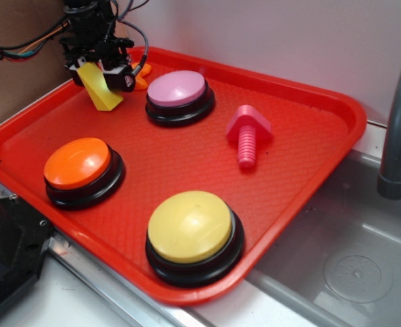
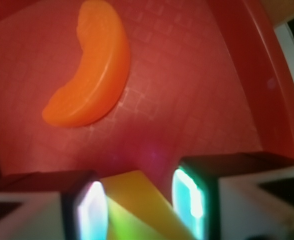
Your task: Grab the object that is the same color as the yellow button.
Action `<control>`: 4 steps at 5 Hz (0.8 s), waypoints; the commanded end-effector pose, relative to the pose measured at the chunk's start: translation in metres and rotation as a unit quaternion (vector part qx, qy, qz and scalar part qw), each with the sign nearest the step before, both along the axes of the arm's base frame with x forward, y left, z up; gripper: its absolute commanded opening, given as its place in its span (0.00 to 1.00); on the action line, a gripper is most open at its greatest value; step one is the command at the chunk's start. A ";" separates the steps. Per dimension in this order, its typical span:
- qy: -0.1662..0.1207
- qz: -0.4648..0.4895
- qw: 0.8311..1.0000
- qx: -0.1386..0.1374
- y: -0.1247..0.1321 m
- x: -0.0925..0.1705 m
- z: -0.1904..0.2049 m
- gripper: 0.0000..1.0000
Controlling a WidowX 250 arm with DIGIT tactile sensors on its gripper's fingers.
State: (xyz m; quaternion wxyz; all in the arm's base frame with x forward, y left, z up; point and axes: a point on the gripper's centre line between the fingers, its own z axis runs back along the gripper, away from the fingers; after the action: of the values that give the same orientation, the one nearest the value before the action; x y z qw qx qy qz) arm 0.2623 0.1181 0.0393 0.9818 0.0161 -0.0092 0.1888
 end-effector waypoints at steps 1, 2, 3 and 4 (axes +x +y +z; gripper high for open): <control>-0.053 0.008 0.999 0.011 0.003 0.006 0.049 0.00; -0.072 -0.007 0.997 -0.008 -0.012 0.009 0.075 0.00; -0.096 -0.027 0.995 -0.005 -0.050 0.004 0.117 0.00; -0.109 -0.063 0.992 -0.010 -0.086 -0.002 0.143 0.00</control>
State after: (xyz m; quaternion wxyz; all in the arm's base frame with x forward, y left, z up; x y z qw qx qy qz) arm 0.2601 0.0280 0.1628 0.9885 -0.0154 -0.0797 0.1277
